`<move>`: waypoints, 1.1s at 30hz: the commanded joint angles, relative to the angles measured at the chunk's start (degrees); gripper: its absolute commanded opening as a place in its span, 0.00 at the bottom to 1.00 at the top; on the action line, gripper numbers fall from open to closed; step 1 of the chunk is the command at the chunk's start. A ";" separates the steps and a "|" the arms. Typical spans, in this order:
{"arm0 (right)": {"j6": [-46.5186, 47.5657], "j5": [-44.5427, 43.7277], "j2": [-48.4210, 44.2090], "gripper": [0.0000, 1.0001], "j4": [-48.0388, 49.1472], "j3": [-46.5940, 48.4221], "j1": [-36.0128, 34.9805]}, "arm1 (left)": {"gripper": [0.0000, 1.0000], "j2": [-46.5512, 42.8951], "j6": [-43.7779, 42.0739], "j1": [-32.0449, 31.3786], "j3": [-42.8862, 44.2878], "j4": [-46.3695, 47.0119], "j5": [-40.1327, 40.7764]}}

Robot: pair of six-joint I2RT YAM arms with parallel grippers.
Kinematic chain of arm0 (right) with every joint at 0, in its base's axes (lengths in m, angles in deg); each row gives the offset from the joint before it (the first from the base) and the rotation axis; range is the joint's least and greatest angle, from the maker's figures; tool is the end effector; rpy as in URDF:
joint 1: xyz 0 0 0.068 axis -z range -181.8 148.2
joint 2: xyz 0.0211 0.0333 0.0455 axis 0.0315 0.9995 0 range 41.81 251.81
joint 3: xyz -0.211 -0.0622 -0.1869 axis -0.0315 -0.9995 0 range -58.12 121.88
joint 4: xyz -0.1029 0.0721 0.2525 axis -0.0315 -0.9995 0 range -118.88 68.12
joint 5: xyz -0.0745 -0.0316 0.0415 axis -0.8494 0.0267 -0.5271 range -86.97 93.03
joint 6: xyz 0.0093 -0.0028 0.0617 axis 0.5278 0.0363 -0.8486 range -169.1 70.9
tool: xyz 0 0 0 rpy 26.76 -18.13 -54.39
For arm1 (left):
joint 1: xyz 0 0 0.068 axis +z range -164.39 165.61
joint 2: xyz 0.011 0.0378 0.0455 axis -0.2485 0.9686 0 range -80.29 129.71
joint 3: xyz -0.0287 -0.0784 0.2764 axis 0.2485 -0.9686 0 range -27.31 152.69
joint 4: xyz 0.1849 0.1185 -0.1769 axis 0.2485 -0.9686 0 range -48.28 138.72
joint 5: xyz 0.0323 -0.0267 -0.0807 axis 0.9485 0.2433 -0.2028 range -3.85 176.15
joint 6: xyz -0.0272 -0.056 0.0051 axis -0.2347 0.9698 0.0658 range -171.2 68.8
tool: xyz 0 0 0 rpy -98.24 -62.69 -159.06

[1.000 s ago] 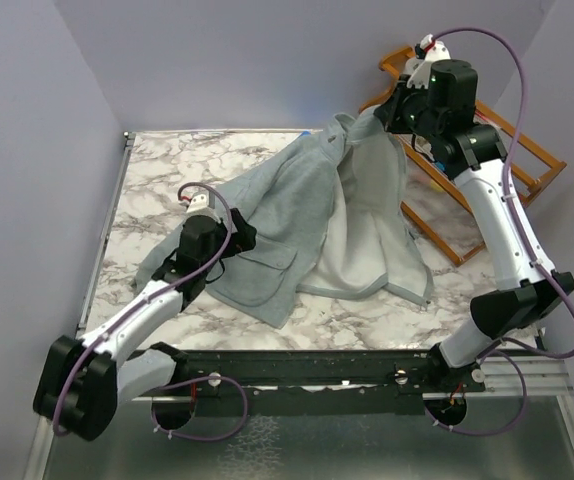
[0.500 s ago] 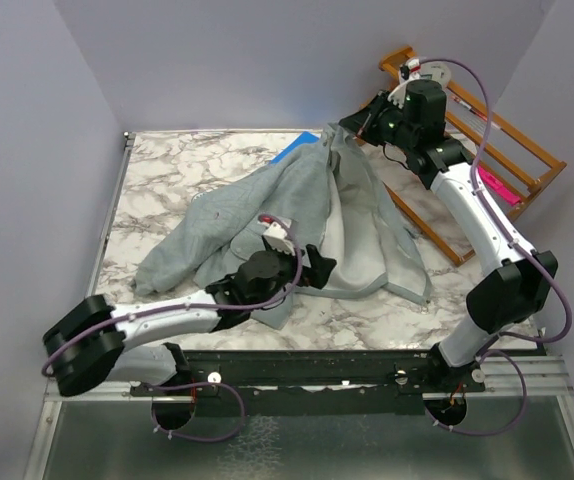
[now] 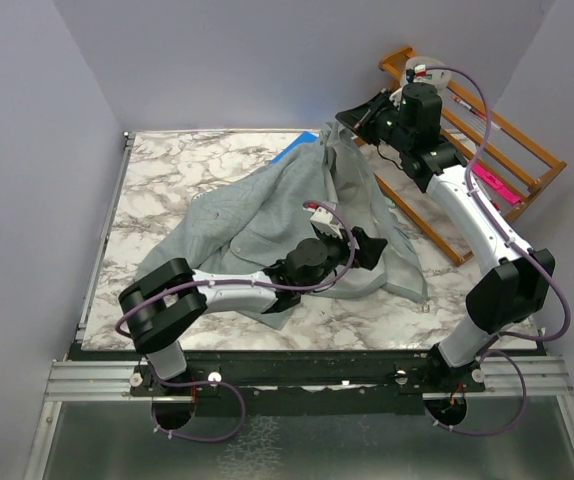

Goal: Zip up the jacket
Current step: Flatten out the jacket at the center of the board.

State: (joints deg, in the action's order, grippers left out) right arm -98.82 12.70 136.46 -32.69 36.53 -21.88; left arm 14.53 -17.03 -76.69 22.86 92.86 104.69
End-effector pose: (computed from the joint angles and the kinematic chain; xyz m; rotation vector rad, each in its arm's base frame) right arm 0.3996 0.1546 0.4303 0.3520 1.8413 1.0147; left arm 0.1969 -0.3425 0.2471 0.1430 1.6760 -1.0471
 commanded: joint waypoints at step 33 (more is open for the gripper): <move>-0.38 -5.74 -5.45 0.00 1.23 0.57 -0.24 | 0.16 25.19 13.13 -1.20 15.62 4.50 -3.08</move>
State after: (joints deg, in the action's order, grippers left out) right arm -102.45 10.58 135.10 -34.22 37.38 -21.90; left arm 43.91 -1.62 -78.59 42.25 98.61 103.36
